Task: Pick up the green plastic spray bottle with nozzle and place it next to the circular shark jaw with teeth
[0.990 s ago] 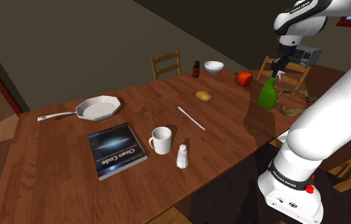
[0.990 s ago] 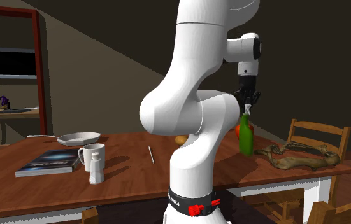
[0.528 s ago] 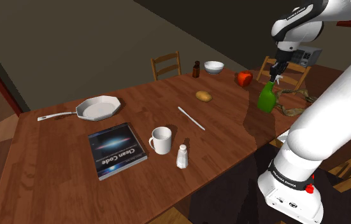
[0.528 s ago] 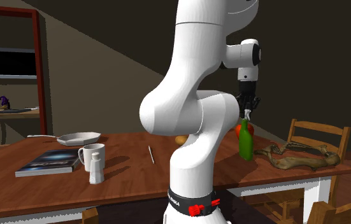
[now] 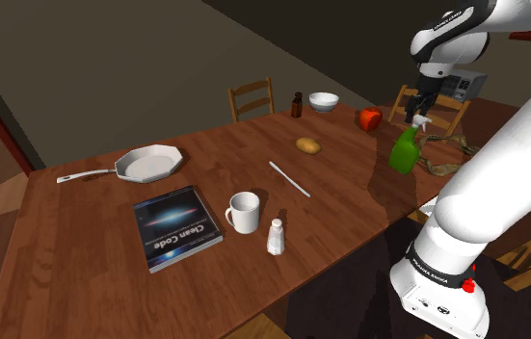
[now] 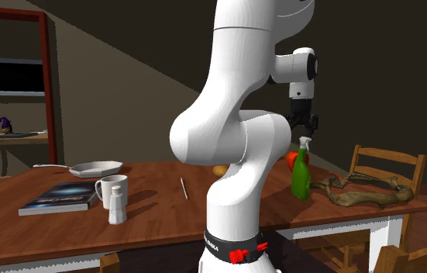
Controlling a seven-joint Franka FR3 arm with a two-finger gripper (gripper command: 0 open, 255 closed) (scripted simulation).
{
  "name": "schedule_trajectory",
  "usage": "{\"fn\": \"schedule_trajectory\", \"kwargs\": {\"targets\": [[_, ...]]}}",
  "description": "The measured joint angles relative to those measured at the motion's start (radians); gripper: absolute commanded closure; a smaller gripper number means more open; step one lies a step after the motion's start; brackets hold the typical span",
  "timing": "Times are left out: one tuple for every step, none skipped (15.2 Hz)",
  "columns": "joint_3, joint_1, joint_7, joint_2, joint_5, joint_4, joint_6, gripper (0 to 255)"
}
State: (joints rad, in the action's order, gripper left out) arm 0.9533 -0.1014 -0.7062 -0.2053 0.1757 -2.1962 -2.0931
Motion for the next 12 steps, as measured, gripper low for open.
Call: {"fn": "schedule_trajectory", "kwargs": {"targets": [[0.000,0.000,0.000,0.000,0.000,0.000,0.000,0],[0.000,0.000,0.000,0.000,0.000,0.000,0.000,0],[-0.004,0.000,0.002,-0.004,0.001,0.015,0.018,0],[-0.014,-0.005,0.010,-0.022,0.014,0.029,0.044,0],[-0.025,-0.006,0.019,-0.033,0.019,0.048,0.072,0],[-0.032,-0.009,0.022,-0.046,0.027,0.066,0.100,0],[-0.036,-0.011,0.023,-0.051,0.029,0.081,0.118,0],[-0.040,-0.011,0.026,-0.055,0.031,0.084,0.125,0],[-0.041,-0.012,0.028,-0.057,0.032,0.087,0.130,0],[-0.042,-0.012,0.028,-0.058,0.033,0.088,0.132,0],[-0.043,-0.012,0.029,-0.059,0.034,0.088,0.133,0],[-0.043,-0.012,0.029,-0.059,0.034,0.089,0.133,0]]}}
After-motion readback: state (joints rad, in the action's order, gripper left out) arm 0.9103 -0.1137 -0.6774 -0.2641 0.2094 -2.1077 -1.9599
